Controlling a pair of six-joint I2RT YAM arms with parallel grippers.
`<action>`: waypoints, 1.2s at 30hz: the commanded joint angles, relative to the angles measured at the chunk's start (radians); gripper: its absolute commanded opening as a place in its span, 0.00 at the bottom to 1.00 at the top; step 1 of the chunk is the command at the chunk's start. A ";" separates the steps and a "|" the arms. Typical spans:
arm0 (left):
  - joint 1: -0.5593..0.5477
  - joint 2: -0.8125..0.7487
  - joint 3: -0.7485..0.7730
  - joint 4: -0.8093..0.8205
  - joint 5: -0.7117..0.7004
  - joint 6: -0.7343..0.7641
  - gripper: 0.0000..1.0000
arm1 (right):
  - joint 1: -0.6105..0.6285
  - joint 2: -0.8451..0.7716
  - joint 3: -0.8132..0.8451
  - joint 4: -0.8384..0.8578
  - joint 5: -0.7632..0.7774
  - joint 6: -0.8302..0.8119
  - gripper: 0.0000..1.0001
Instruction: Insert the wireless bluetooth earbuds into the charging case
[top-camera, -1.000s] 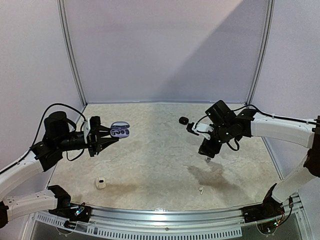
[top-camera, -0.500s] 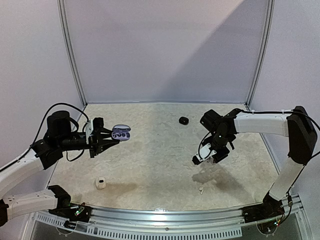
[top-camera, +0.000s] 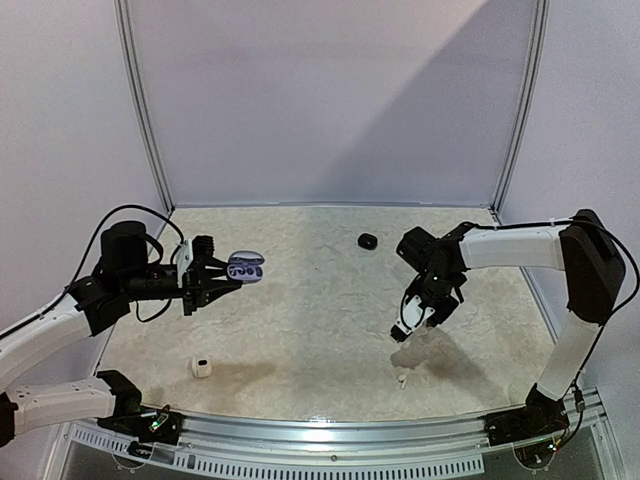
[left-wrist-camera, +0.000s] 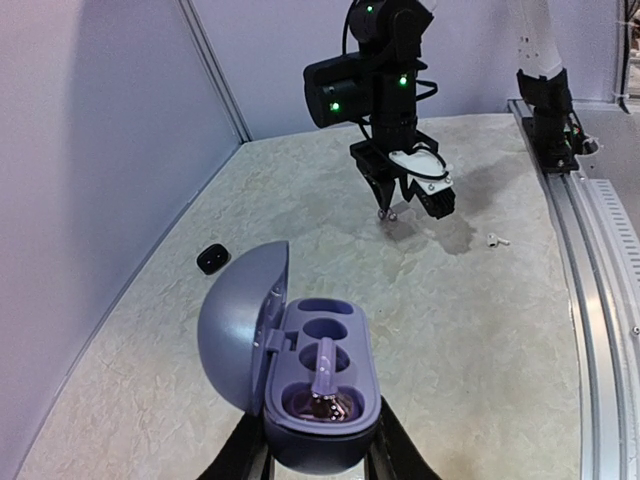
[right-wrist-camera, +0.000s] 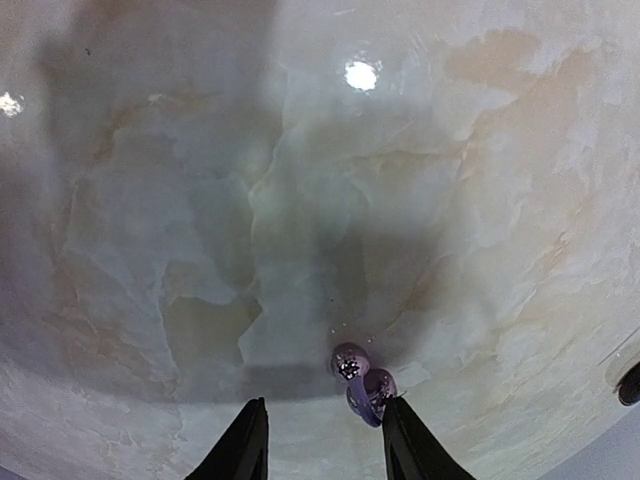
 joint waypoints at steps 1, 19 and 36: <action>-0.009 0.002 0.027 0.005 -0.009 -0.002 0.00 | -0.002 0.023 0.023 -0.007 0.001 -0.032 0.40; -0.010 0.004 0.029 0.003 -0.011 -0.005 0.00 | -0.001 0.056 0.037 0.024 0.013 -0.002 0.09; -0.010 0.006 0.035 0.008 0.008 -0.036 0.00 | -0.001 0.031 0.224 -0.043 -0.116 0.329 0.00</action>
